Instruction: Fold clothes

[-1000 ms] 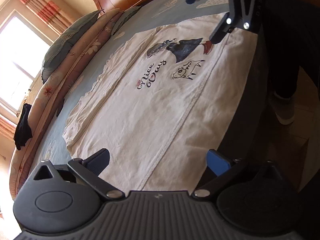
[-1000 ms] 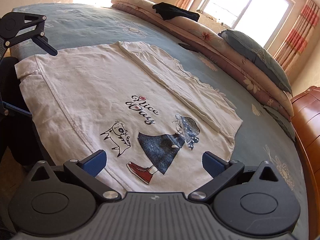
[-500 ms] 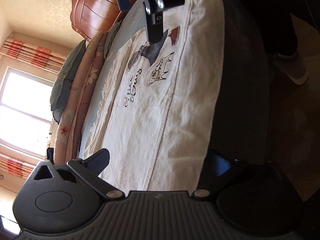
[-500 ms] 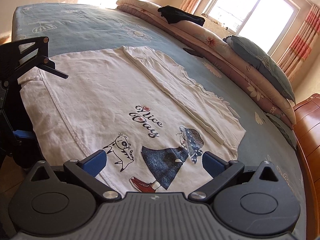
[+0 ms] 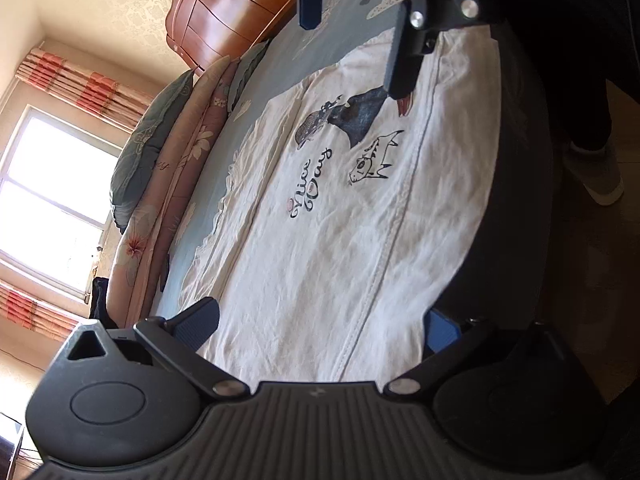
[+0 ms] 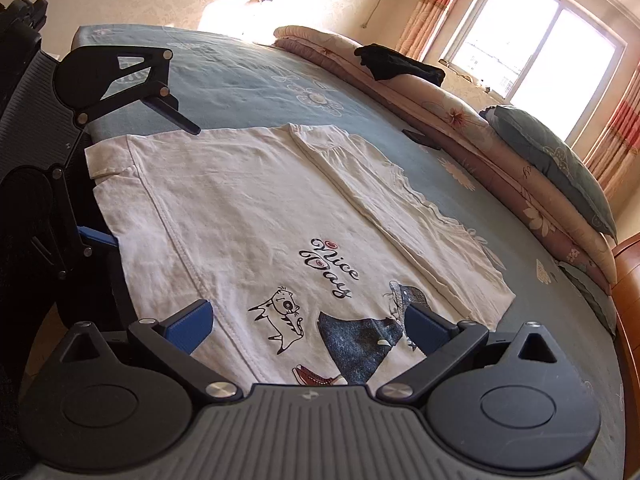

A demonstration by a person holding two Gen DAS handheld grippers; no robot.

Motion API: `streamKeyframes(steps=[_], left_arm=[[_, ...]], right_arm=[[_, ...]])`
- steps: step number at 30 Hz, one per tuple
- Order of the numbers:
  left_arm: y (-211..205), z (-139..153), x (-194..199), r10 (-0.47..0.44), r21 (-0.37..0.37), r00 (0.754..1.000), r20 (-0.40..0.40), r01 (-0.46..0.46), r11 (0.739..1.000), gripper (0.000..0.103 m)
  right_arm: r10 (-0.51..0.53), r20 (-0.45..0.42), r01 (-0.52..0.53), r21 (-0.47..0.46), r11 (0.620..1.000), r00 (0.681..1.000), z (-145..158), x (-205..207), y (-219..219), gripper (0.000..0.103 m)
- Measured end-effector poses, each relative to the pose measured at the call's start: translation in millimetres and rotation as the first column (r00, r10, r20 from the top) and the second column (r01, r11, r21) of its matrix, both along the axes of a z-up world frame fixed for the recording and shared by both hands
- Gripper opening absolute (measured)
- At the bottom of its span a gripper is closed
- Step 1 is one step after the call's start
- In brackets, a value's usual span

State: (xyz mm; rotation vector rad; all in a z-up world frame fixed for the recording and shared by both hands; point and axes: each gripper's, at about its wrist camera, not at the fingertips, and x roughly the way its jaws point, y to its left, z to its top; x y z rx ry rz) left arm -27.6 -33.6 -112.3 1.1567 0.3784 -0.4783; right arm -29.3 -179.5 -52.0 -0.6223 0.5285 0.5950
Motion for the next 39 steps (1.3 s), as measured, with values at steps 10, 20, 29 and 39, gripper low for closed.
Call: streamKeyframes(steps=[10, 20, 29, 39], left_arm=[[14.7, 29.4, 21.3, 0.093, -0.176, 0.993, -0.078, -0.106, 0.979, 0.102], [24.4, 36.4, 21.8, 0.116, -0.226, 0.986, -0.119, -0.141, 0.964, 0.103], [12.8, 29.0, 2.6, 0.048, -0.186, 0.994, -0.099, -0.066, 0.980, 0.093], [-6.0, 4.2, 9.6, 0.088, -0.064, 0.992, -0.093, -0.095, 0.993, 0.050]], right_arm=[[0.187, -0.046, -0.190, -0.058, 0.980, 0.981, -7.2, -15.8, 36.8, 0.092], [0.222, -0.147, -0.245, -0.160, 0.956, 0.964, -39.2, -6.0, 66.7, 0.015], [0.133, -0.122, -0.142, -0.070, 0.987, 0.984, -19.3, 2.3, 57.1, 0.007], [0.119, -0.114, -0.125, -0.049, 0.991, 0.986, -16.9, 4.4, 56.0, 0.007]])
